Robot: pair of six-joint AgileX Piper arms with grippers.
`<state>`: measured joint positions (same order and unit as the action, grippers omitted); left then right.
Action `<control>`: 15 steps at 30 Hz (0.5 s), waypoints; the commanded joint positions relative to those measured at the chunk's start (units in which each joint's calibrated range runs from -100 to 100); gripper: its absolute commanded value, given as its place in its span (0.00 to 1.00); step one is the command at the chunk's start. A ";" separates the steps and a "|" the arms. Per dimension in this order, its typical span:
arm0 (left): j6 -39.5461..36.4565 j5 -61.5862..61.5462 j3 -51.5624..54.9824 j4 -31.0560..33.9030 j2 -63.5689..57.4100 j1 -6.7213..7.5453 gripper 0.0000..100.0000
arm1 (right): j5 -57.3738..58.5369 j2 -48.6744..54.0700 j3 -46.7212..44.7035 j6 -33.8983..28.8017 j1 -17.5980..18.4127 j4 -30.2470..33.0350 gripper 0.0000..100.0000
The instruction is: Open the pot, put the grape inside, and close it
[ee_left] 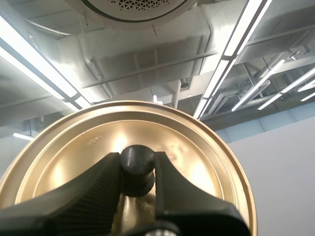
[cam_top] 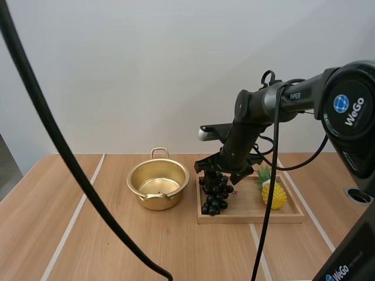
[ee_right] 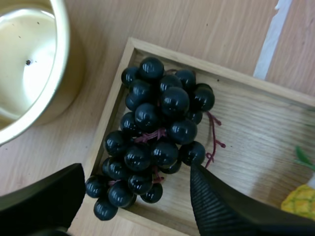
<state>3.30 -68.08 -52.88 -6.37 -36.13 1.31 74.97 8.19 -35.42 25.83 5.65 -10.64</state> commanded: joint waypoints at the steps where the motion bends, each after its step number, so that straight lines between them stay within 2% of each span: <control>1: -0.61 0.35 -0.09 0.23 -0.11 -0.03 0.00 | -0.41 -1.58 -0.27 -0.03 0.07 -0.31 1.00; 15: -0.61 0.16 -0.09 0.23 -0.11 -0.03 0.00 | -8.72 -6.98 -0.27 -0.11 0.07 -0.67 1.00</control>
<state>3.30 -68.74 -52.88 -6.37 -36.13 1.31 67.79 1.78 -35.53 25.83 5.65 -11.20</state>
